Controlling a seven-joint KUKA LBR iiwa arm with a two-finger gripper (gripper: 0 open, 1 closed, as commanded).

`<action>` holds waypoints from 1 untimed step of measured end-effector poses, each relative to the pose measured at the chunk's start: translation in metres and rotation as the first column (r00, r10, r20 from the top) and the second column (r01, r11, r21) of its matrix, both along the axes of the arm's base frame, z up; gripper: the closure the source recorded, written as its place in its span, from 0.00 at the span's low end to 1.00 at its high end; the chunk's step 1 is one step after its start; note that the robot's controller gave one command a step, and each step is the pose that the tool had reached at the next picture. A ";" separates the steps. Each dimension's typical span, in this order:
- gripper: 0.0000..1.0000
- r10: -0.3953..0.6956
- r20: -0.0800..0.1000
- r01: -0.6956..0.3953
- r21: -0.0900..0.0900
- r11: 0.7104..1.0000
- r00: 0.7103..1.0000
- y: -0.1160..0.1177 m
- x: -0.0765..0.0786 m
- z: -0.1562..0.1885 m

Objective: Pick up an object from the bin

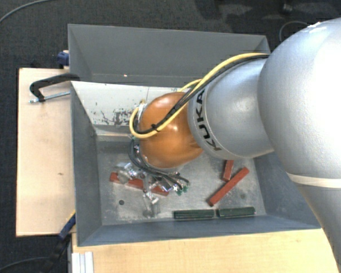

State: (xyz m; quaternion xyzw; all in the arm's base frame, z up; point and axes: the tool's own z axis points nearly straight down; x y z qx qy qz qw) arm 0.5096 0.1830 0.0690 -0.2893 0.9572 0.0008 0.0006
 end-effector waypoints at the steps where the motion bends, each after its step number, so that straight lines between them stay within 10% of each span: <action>1: 1.00 -0.001 0.012 0.001 0.007 1.000 1.000 0.002 0.004 0.005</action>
Offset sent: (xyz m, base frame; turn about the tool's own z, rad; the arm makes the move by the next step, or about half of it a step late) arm 0.0000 0.0000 0.0000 0.0000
